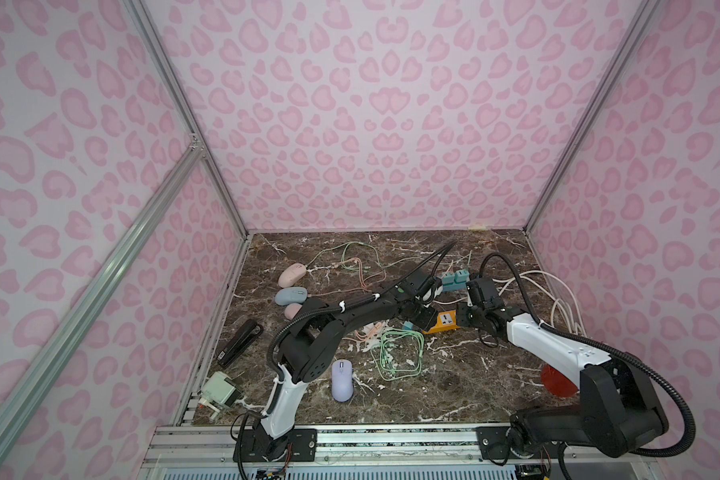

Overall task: Unplug the wireless mouse
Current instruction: Remove the plug from the socket.

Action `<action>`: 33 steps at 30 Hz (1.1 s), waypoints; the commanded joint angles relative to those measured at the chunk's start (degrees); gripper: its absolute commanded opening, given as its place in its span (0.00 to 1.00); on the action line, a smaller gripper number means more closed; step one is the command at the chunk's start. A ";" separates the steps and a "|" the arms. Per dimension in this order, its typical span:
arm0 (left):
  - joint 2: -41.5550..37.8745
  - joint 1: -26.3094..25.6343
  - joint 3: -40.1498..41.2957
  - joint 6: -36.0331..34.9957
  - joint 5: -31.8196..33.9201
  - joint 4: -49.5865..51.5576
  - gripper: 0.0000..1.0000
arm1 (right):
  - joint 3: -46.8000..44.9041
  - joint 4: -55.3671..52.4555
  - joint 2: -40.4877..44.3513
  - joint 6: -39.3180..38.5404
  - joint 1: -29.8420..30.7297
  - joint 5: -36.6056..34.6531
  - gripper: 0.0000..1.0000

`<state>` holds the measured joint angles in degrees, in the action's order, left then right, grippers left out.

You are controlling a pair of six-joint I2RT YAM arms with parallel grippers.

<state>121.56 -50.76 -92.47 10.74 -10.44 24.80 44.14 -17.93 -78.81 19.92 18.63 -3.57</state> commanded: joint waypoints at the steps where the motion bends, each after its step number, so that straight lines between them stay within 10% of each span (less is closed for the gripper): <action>1: 1.59 -0.49 -1.78 -2.07 2.09 2.47 0.53 | -0.28 1.48 -0.28 -0.45 0.02 -0.65 0.52; 15: 5.46 -1.89 -3.77 -4.07 5.78 5.79 0.53 | 0.12 1.70 -0.44 -1.12 0.46 -1.17 0.24; 23: 5.67 -2.44 -3.77 -4.10 6.05 5.88 0.53 | 3.17 -1.91 0.68 -0.43 6.21 -13.55 0.18; 33: -3.57 -2.59 2.47 -2.22 -2.20 -0.62 0.57 | 3.86 -3.15 3.22 0.29 5.89 -4.73 0.17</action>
<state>122.65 -53.32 -93.47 7.35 -5.72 25.47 47.48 -20.34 -76.79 19.57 24.80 -11.55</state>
